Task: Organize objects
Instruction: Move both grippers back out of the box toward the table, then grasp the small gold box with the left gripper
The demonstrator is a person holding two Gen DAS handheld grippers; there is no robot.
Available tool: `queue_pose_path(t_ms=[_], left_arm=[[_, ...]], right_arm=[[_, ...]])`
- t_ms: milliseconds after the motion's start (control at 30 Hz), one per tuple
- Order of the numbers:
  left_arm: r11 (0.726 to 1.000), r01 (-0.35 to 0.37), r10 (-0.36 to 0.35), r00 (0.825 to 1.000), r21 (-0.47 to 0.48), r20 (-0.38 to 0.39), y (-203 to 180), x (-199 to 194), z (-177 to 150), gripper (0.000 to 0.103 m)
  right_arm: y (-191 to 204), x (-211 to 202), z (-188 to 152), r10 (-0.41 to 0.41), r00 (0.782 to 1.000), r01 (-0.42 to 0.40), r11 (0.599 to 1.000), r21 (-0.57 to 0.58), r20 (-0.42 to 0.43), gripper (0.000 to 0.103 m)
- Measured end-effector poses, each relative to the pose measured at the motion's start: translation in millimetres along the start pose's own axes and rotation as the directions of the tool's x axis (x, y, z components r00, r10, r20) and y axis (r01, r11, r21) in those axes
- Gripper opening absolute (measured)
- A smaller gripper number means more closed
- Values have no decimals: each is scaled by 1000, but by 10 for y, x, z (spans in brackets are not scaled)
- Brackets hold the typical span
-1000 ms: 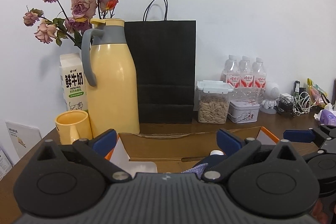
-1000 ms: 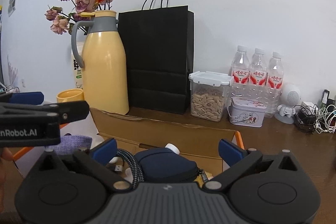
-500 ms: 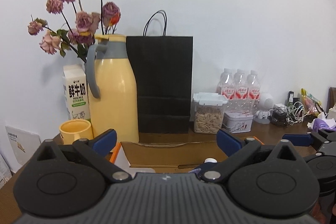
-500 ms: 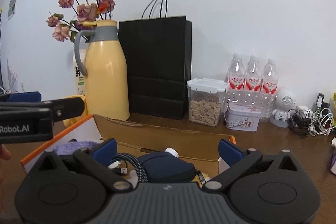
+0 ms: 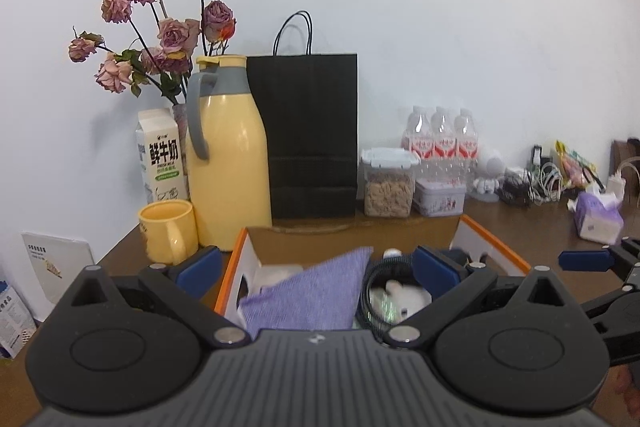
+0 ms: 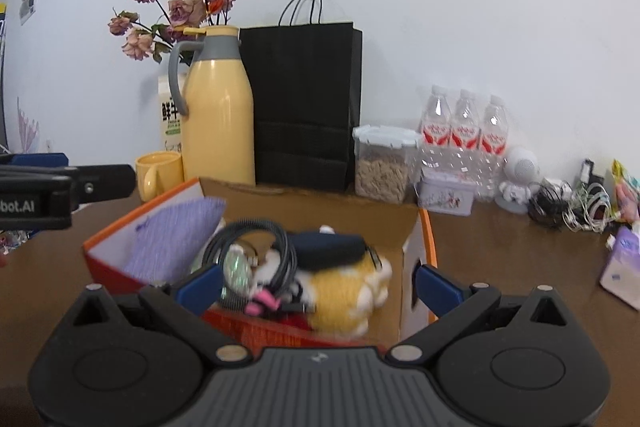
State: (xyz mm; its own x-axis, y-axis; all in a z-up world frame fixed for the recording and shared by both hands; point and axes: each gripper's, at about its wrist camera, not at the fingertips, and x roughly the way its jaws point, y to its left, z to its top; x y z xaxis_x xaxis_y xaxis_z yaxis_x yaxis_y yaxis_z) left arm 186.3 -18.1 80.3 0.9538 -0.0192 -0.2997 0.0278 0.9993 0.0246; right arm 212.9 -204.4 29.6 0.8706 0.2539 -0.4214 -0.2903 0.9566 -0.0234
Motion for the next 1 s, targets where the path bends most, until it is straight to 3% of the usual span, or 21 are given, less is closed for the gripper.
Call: queue_pose_path(t_ms=[433,733,1000], left_arm=[[999,0,6,988,36,-153,-30,-235,-476,103],[999,-2,13,956,39,-294,-73,-152,-876,103],[999,-3,19,930,46,-366,-172,-3,-1044,103]], right_arm=[[11,-256,-507,-12,995,14,1000,16,-100,103],[22,-158,-745,-10,989,14,1000,25,-151,103],[35,-80,-819,-23,986,26,1000,15,-166,103]])
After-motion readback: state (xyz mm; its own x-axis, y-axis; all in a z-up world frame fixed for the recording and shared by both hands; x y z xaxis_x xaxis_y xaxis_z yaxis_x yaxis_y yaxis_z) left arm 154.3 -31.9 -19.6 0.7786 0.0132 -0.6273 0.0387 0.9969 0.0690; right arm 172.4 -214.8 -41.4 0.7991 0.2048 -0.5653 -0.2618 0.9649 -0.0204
